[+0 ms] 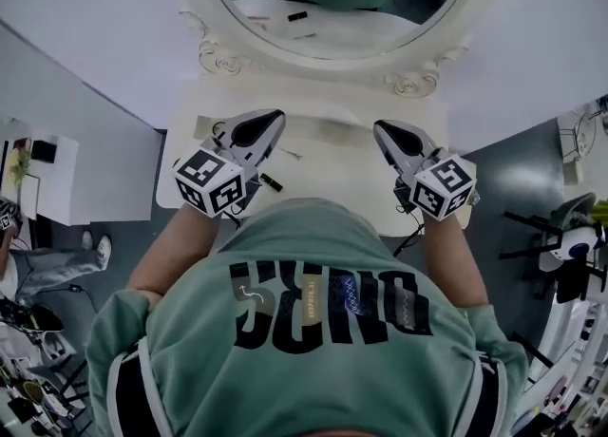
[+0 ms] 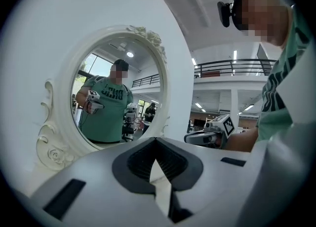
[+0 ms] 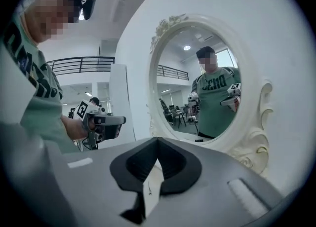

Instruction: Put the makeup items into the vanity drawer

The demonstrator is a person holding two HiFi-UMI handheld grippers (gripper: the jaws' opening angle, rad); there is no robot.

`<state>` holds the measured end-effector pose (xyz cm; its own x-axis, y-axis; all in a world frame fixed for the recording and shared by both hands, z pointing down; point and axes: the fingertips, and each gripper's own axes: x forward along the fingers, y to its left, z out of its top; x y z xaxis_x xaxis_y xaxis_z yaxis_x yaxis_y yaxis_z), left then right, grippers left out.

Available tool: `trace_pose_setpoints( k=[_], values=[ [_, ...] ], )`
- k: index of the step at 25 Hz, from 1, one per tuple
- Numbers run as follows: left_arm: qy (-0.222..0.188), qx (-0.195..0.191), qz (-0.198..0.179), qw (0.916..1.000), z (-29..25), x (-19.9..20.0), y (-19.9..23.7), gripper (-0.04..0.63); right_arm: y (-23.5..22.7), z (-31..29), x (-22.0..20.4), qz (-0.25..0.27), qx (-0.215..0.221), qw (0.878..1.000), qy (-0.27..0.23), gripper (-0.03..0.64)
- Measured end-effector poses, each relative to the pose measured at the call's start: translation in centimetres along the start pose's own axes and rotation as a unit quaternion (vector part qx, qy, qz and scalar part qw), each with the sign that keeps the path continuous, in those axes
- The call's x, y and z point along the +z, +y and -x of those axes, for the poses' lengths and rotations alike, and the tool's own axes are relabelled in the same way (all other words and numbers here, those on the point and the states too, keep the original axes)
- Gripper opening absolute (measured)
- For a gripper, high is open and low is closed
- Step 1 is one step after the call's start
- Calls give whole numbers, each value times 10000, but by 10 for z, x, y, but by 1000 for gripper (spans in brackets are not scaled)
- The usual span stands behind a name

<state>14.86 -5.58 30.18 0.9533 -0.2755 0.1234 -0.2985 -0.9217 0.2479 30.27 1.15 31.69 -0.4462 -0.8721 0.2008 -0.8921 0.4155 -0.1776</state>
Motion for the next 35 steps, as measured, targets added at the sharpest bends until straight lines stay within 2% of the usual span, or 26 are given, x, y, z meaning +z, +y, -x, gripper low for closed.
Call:
trace_pose_setpoints(
  k=[4,9,19,35],
  values=[
    [39,-96,-112,9999,-6,3,-12,3,-2,19,1,21,-53,9999,-122,8],
    [33,9,-106,9999,1,4,-7,3,0,18,3,82,5,9998,-160,8],
    [-61,293,80,9995,25,-4,5,3,11,-1,5,83,211,9997,-26,6],
    [18,328,209,9992,23,-14,13,3,11,-16,-5,141,358,9990,237,6]
  ],
)
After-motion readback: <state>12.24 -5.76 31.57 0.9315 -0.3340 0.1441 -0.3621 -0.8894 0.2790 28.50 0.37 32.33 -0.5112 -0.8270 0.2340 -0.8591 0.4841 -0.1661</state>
